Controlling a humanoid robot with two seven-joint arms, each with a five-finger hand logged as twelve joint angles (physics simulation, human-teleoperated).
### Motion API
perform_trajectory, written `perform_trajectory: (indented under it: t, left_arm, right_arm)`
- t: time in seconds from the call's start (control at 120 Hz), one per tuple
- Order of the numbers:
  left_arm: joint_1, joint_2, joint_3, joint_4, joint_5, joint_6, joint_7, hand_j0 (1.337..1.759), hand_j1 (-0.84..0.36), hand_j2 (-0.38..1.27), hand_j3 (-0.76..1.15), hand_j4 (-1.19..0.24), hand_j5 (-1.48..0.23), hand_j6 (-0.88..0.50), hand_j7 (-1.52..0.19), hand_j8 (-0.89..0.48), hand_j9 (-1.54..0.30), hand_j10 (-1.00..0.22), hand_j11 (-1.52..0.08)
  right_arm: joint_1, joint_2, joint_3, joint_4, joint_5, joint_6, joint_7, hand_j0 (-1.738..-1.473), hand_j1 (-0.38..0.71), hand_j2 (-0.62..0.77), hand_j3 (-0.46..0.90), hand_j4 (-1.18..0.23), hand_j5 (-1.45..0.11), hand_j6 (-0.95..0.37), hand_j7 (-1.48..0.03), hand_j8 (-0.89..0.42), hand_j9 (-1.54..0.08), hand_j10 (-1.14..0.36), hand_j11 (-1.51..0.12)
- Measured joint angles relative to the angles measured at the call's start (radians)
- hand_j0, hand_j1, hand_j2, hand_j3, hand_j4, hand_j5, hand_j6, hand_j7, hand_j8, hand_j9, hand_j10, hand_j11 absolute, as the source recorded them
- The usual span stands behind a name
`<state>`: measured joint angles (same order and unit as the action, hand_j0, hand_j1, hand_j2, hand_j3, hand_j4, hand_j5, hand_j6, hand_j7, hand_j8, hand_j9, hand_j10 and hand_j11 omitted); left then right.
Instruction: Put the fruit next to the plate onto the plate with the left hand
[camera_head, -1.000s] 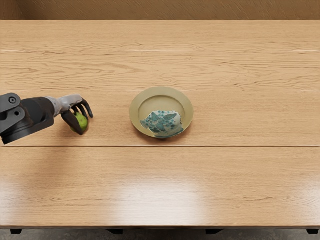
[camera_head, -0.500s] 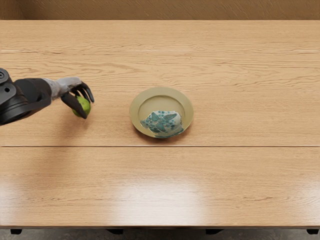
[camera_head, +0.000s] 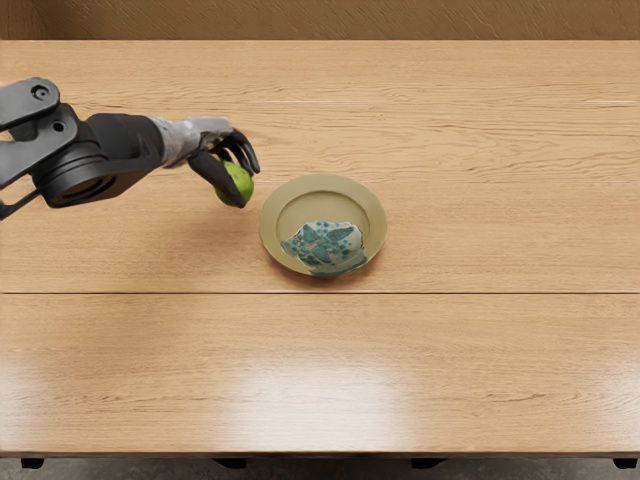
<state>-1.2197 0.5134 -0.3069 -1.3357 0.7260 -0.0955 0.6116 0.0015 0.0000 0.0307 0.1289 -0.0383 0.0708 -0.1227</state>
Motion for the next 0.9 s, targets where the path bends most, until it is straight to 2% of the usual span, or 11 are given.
perform_trajectory:
  t: [0.217, 0.333, 0.533, 0.625, 0.7, 0.825, 0.9]
  left_arm:
    - [-0.011, -0.101, 0.003, 0.025, -0.006, 0.001, 0.0, 1.655, -0.36, 0.43, 0.0, -0.66, -1.01, -0.49, -0.97, -0.36, -0.96, -0.52, -0.93]
    - [-0.01, -0.144, 0.007, 0.041, -0.008, 0.002, 0.0, 1.657, -0.4, 0.58, 0.0, -0.67, -1.0, -0.51, -0.97, -0.37, -0.95, -0.51, -0.92]
    - [-0.011, -0.193, 0.012, 0.058, -0.004, 0.004, -0.001, 1.657, -0.35, 0.52, 0.0, -0.68, -0.96, -0.57, -0.95, -0.41, -0.93, -0.54, -0.92]
    - [-0.009, -0.211, 0.008, 0.065, -0.002, 0.005, -0.001, 1.657, -0.12, 0.33, 0.0, -0.45, -0.64, -0.38, -0.63, -0.28, -0.62, -0.36, -0.61]
    - [-0.009, -0.213, 0.001, 0.068, -0.004, 0.006, -0.001, 1.657, 0.02, 0.23, 0.0, -0.31, -0.44, -0.27, -0.44, -0.2, -0.43, -0.25, -0.42]
    - [-0.011, -0.2, -0.048, 0.072, -0.064, -0.004, -0.001, 1.658, 0.17, 0.13, 0.0, -0.17, -0.24, -0.14, -0.24, -0.11, -0.23, -0.14, -0.23]
    - [-0.001, -0.173, -0.105, 0.084, -0.15, -0.108, -0.001, 1.658, 0.23, 0.09, 0.0, -0.12, -0.17, -0.1, -0.16, -0.07, -0.16, -0.1, -0.16]
  right_arm:
    - [0.0, 0.0, 0.0, 0.0, 0.0, 0.0, 0.0, -1.658, -0.35, 0.0, 0.0, 0.0, 0.0, 0.0, 0.0, 0.0, 0.0, 0.0, 0.0]
    - [0.0, 0.0, 0.0, 0.0, 0.0, 0.0, 0.0, -1.658, -0.35, 0.0, 0.0, 0.0, 0.0, 0.0, 0.0, 0.0, 0.0, 0.0, 0.0]
    - [0.0, 0.0, 0.0, 0.0, 0.0, 0.0, 0.0, -1.658, -0.35, 0.0, 0.0, 0.0, 0.0, 0.0, 0.0, 0.0, 0.0, 0.0, 0.0]
    - [0.0, 0.0, 0.0, 0.0, 0.0, 0.0, 0.0, -1.658, -0.35, 0.0, 0.0, 0.0, 0.0, 0.0, 0.0, 0.0, 0.0, 0.0, 0.0]
    - [0.0, 0.0, 0.0, 0.0, 0.0, 0.0, 0.0, -1.658, -0.35, 0.0, 0.0, 0.0, 0.0, 0.0, 0.0, 0.0, 0.0, 0.0, 0.0]
    - [0.0, 0.0, 0.0, 0.0, 0.0, 0.0, 0.0, -1.658, -0.35, 0.0, 0.0, 0.0, 0.0, 0.0, 0.0, 0.0, 0.0, 0.0, 0.0]
    - [0.0, 0.0, 0.0, 0.0, 0.0, 0.0, 0.0, -1.658, -0.35, 0.0, 0.0, 0.0, 0.0, 0.0, 0.0, 0.0, 0.0, 0.0, 0.0]
